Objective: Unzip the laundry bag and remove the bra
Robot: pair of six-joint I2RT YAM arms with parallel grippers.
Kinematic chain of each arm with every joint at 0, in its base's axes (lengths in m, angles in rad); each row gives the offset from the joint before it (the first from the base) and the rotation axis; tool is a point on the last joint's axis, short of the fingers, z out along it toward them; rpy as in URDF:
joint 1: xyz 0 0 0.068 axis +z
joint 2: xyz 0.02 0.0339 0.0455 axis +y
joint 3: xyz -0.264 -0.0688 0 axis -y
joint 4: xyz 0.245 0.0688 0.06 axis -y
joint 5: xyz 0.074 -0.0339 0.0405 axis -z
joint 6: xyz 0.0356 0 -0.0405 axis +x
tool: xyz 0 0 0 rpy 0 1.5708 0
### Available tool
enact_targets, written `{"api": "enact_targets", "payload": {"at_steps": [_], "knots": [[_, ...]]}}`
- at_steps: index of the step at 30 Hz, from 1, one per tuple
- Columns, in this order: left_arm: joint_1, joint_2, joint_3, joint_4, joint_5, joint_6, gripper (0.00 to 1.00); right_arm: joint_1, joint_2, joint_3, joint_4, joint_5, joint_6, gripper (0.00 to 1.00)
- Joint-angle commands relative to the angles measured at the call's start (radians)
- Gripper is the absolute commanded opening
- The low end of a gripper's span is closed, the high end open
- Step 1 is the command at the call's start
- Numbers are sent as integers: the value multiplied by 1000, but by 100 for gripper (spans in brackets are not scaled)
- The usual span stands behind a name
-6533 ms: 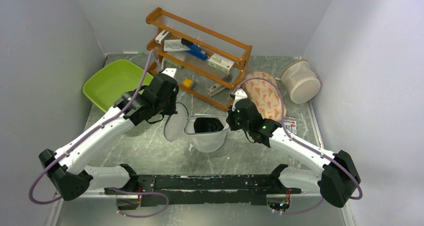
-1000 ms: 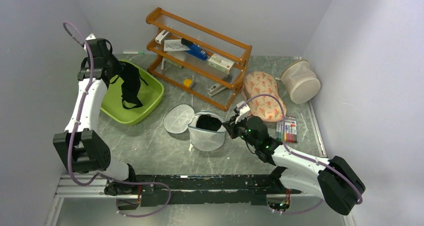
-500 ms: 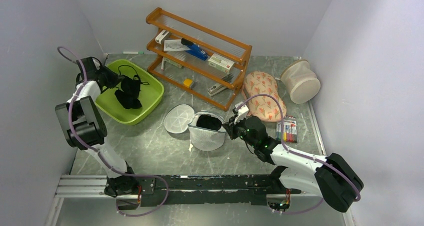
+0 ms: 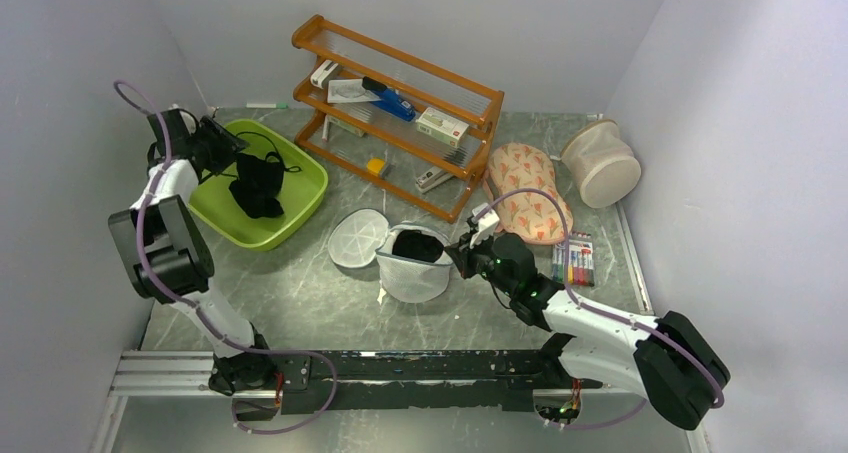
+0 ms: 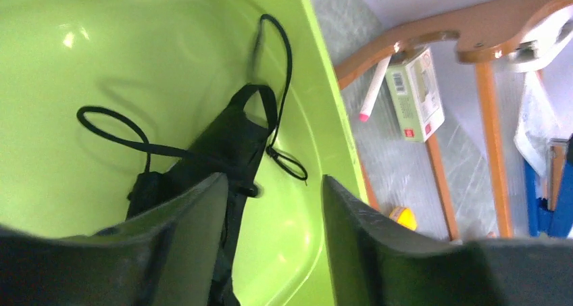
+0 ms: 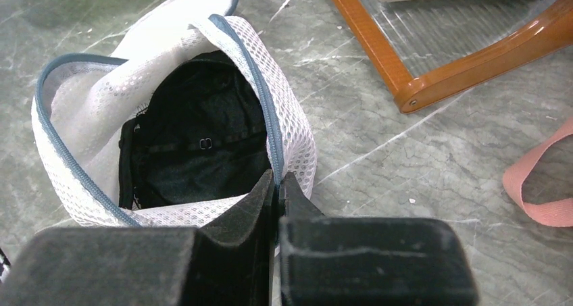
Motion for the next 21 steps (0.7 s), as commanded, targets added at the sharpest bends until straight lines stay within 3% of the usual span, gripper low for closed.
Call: {"api": "enact_targets", "payload": {"at_steps": [1,5,8,13,18,21], "knots": [[-6,-150,-11,-22,-151,69,76,-1,-22,9,4,11,-9,0],[-36,-231,-57,-20,-193,83,94,-1,-15,13,-1,4,-9,0],[-97,-269,-52,-55,-241,107,98,0,-14,13,0,-2,-7,0],[-302,-357,-63,-72,-279,166,97,0,-24,5,8,-9,-4,0],[-500,-434,-132,-115,-164,173,83,1,-32,1,25,-59,-8,0],[-639,-504,-197,-138,-121,207,80,3,-40,-15,59,-126,-20,0]]}}
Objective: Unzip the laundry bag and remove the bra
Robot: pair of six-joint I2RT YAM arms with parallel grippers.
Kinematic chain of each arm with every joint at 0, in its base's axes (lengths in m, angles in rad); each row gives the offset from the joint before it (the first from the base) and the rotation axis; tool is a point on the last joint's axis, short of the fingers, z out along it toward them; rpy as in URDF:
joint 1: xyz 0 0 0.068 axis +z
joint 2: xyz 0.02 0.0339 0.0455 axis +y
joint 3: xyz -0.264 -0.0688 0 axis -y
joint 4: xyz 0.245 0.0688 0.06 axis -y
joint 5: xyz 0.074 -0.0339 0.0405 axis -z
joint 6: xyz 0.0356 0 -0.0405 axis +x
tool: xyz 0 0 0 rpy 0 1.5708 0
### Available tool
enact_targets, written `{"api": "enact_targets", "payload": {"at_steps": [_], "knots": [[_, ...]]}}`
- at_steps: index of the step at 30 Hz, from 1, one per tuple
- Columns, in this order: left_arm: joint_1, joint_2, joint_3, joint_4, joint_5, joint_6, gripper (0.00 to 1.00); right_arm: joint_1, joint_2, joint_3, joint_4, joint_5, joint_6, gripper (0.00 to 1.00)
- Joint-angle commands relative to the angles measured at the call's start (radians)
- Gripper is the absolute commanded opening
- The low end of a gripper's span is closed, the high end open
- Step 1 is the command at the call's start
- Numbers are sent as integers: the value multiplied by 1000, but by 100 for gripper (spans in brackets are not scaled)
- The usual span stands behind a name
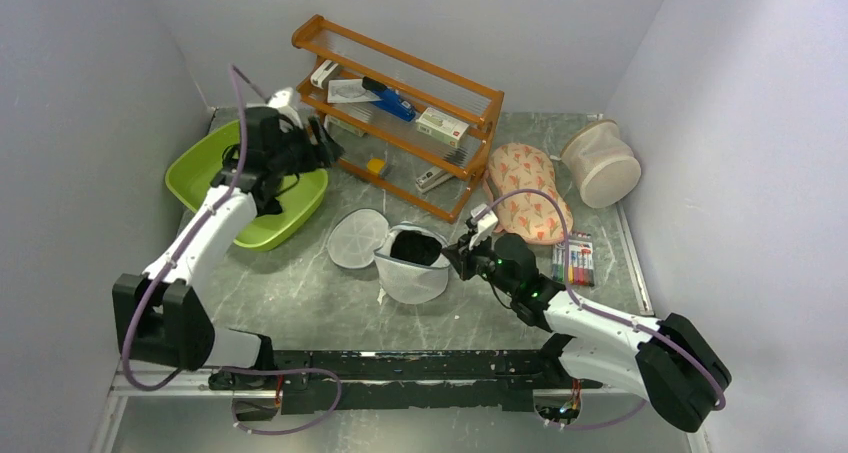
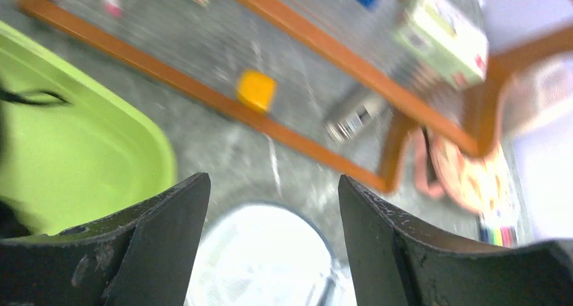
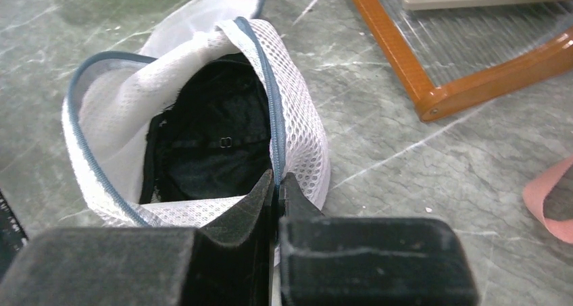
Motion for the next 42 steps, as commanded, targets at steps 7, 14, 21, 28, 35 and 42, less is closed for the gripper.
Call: {"api": "enact_targets", "payload": {"at_steps": [7,14,21,28,35,42], "knots": [[-455,-138,-187,-59,120,31,76,50,-40,-28,126,-172,-42,0],[-739,-136,-317,42,-12,-87,48,53,-53,-38,115,-128,-34,0],[-888,-113,-454,129,-129,-179,40,54,-61,-45,109,-108,-40,0],[-922,-132,-437,75,-248,-179,53,55,-35,-37,110,-144,-48,0],[-879,-93,-252,-55,-399,6,70,58,-24,-30,109,-145,-51,0],[-841,20,-153,-44,-388,241,59,58,-34,-29,95,-130,-56,0]]}}
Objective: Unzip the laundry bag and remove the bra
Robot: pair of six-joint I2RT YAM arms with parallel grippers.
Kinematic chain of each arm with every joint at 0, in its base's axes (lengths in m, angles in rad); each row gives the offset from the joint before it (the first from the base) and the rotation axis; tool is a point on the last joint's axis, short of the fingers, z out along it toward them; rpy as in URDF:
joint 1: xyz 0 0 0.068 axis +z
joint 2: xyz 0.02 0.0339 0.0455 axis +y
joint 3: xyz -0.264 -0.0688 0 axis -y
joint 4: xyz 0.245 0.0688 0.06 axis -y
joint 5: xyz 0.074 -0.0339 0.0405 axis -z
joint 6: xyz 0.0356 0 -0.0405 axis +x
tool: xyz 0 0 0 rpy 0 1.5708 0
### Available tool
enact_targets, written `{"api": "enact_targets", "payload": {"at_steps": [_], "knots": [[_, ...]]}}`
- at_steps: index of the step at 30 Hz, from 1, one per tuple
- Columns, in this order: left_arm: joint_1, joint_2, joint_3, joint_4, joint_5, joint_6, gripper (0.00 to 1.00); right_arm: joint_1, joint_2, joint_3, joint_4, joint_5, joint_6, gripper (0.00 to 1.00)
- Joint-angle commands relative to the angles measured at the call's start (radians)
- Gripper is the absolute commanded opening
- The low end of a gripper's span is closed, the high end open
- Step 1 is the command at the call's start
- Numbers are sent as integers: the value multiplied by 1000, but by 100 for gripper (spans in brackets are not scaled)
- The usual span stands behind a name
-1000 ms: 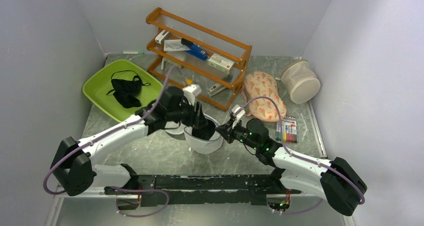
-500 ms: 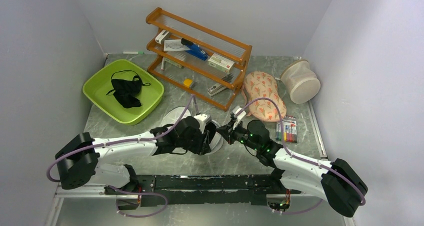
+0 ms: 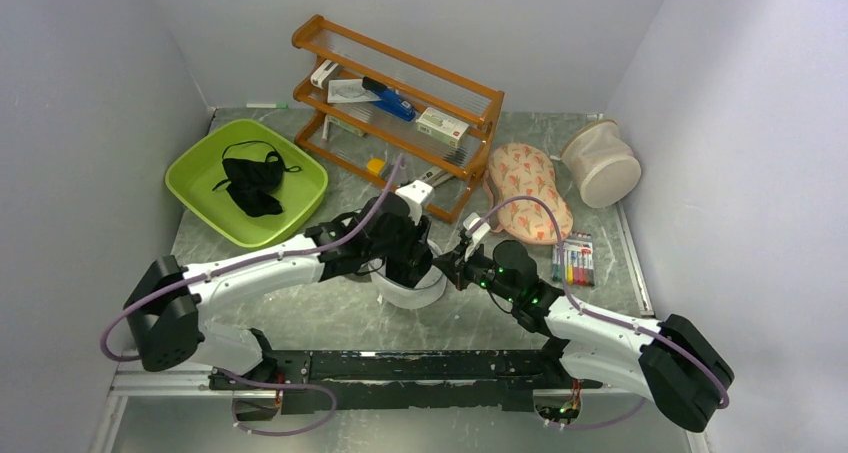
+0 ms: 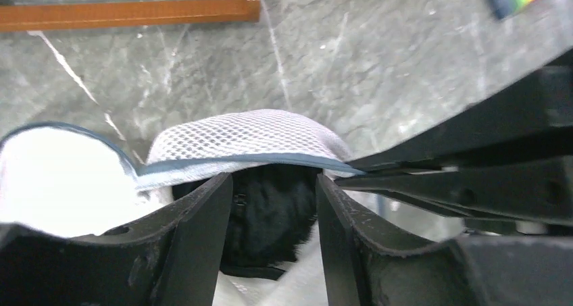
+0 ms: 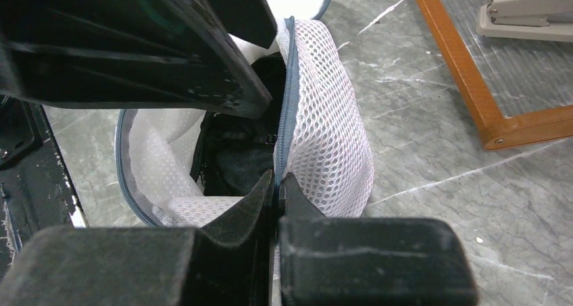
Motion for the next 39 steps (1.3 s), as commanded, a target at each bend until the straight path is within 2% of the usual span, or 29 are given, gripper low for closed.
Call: {"api": "enact_targets", "payload": {"at_steps": [1,5,14,23,35,39], "knots": [[12,64,42,-18,-17,181,58,7,-14,10,15,10,-19,0],[13,104,58,-8,-33,214,52,7,-19,6,18,12,-19,0],[16,118,20,41,-108,275,53,8,-20,5,21,3,-14,0],[71,123,-11,111,-35,268,60,7,-37,2,10,22,-18,0],[113,184,-36,179,76,283,55,7,-10,9,17,24,-22,0],[115,213,-34,187,57,300,55,7,-4,10,18,28,-24,0]]}}
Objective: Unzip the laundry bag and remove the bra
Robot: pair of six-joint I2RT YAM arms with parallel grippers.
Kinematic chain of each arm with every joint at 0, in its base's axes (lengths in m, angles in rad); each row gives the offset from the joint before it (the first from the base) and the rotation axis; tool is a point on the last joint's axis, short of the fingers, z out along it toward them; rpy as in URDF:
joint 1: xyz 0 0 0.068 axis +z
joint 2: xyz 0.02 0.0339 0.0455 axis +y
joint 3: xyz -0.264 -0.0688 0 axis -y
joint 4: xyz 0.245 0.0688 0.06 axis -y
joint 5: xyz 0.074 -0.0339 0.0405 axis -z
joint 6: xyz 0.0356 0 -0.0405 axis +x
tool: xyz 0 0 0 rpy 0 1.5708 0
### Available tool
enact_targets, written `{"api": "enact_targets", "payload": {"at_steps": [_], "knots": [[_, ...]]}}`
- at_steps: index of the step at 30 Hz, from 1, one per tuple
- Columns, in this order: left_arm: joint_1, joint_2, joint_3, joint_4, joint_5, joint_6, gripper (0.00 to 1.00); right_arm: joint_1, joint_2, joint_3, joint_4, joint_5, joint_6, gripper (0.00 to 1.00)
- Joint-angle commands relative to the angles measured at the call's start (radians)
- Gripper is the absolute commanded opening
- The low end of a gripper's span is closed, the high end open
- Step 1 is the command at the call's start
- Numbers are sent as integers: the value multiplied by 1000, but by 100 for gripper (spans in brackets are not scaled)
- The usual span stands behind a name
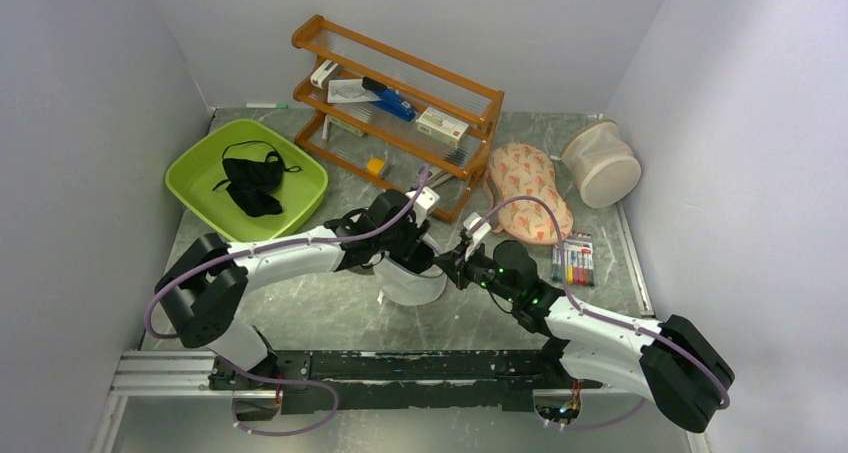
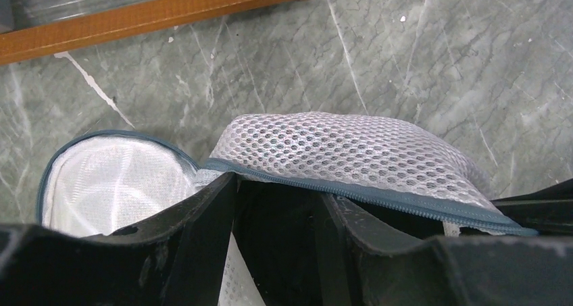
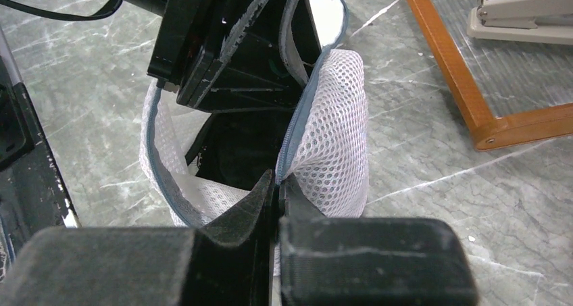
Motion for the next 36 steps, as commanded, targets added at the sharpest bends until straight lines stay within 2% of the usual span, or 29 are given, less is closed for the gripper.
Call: {"api": "enact_targets", "payload": {"at_steps": [1,4,8,14,19,23,32,36], "knots": [[7,33,5,55,19,29,54,5,4,10,20,15,-16,0],[8,31,9,41,34,24,46,5,4,9,23,21,-16,0],[6,-12,-6,26,28,11,19,5,1,9,22,37,-12,0],[-9,-135,-10,-28,88,12,7,5,-3,16,-10,156,12,0],[-16,-163,29,-117,196,9,7,6,-8,12,-15,218,29,0],[-25,-222,34,-131,219,-15,7,5,-22,10,-22,259,37,0],[-26,-372,78,-107,54,-48,7,5,-28,10,-36,289,28,0],[-26,-436,92,-70,61,-66,7,5,-4,17,-27,283,33,0]]}}
